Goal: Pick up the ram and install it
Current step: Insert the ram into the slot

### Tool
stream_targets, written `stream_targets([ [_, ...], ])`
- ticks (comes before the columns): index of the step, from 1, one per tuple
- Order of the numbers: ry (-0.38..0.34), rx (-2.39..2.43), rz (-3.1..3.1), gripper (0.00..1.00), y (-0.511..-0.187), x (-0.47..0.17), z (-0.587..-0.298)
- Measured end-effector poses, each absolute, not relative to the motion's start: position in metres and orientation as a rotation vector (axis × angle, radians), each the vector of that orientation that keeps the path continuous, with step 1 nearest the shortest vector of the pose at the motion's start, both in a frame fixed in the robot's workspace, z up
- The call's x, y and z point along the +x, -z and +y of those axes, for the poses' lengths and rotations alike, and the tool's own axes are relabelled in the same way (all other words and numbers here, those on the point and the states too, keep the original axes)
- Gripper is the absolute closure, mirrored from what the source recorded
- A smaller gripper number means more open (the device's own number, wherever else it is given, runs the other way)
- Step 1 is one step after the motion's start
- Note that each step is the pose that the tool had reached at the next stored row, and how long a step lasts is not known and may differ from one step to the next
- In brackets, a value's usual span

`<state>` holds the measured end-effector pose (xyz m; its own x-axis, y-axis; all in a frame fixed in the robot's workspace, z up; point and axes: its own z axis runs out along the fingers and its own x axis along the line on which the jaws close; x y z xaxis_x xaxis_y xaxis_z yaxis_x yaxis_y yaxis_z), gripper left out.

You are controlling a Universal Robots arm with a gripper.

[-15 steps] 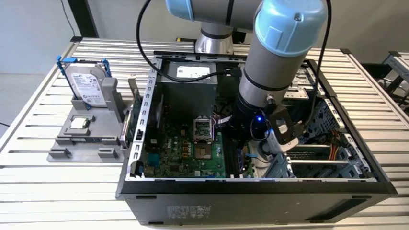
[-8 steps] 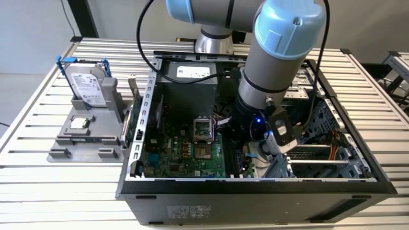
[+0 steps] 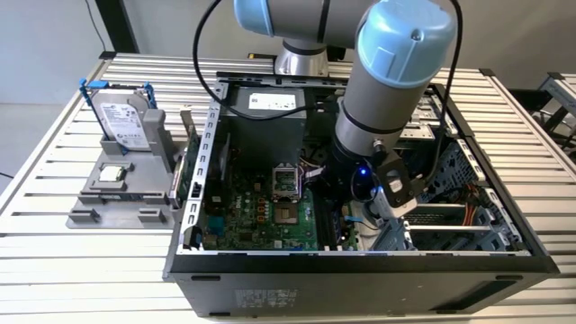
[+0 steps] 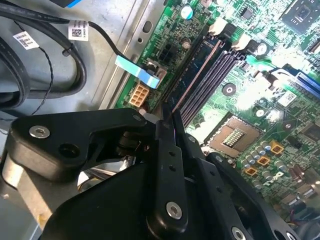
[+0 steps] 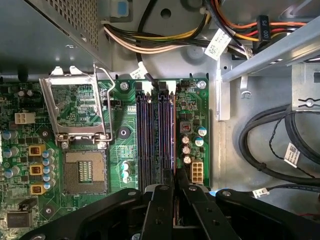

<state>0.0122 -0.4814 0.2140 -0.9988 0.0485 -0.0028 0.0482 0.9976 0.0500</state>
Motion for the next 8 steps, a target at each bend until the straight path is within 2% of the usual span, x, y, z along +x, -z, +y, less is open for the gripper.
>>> stream_targets([
  [8,-0.078,0.076,3.136,1.0,-0.2127,0.0122,-0.4815],
])
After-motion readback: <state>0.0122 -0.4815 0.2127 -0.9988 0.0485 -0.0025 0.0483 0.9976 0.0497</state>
